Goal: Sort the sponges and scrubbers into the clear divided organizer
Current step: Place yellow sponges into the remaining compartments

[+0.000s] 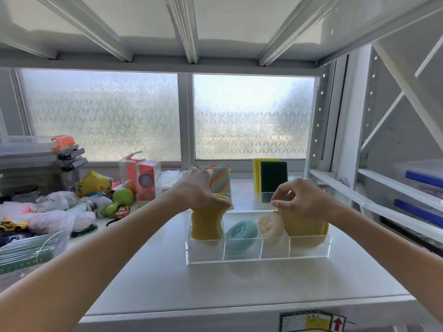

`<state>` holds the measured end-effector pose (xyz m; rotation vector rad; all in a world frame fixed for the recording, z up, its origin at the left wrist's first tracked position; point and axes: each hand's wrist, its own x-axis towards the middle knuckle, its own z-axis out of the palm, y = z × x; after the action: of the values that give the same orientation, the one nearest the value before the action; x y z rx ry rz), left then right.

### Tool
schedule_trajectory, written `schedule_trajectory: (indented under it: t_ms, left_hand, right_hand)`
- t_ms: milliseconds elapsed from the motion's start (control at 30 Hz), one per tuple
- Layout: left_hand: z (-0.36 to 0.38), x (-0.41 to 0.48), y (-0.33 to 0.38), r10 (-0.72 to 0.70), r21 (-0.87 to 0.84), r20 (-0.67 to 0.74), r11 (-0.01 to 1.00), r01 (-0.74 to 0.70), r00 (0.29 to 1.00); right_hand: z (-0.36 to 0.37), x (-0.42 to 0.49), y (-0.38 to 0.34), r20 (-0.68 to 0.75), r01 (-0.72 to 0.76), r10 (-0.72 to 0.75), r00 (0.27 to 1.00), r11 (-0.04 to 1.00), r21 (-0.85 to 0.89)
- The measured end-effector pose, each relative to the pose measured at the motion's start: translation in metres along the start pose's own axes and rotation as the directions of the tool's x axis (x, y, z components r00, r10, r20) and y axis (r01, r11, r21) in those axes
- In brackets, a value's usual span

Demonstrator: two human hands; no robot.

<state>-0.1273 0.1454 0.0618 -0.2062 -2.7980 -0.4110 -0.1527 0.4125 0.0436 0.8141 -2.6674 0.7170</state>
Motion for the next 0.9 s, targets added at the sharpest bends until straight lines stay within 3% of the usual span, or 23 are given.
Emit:
schedule_trajectory:
  t_ms: [67,333,567,700,767,833,900]
  left_hand:
    - [-0.005,-0.001,0.002,0.0,-0.035,0.046,0.999,0.002,0.999]
    - [0.01,-0.011,0.013,0.01,0.058,0.017,0.998,-0.011,1.0]
    - [0.008,-0.017,0.021,-0.034,0.149,0.073,0.989,0.023,0.997]
    - [-0.017,-0.013,0.018,-0.085,-0.052,0.187,0.994,0.096,0.979]
    - [-0.034,-0.006,0.011,-0.102,-0.117,0.068,0.987,0.109,0.992]
    - [-0.04,0.009,0.002,-0.123,-0.067,-0.119,0.991,0.116,0.985]
    - [-0.036,0.025,-0.003,-0.157,-0.054,-0.151,0.987,0.15,0.976]
  right_hand:
    - [-0.002,-0.001,0.003,-0.003,-0.01,0.01,1.0,1.0,0.008]
    - [0.0,-0.004,0.002,-0.01,-0.02,0.02,1.0,0.999,0.025]
    - [-0.001,-0.005,0.004,-0.005,-0.038,0.038,0.999,0.999,0.035]
    - [-0.009,-0.001,0.002,-0.019,-0.064,0.065,0.998,0.998,0.028]
    - [-0.016,0.007,0.0,-0.091,-0.068,0.072,0.993,0.997,0.047]
    - [-0.019,0.023,0.0,-0.217,-0.075,0.086,0.972,0.995,0.058]
    - [-0.017,0.043,-0.001,-0.286,-0.139,0.143,0.948,0.99,0.034]
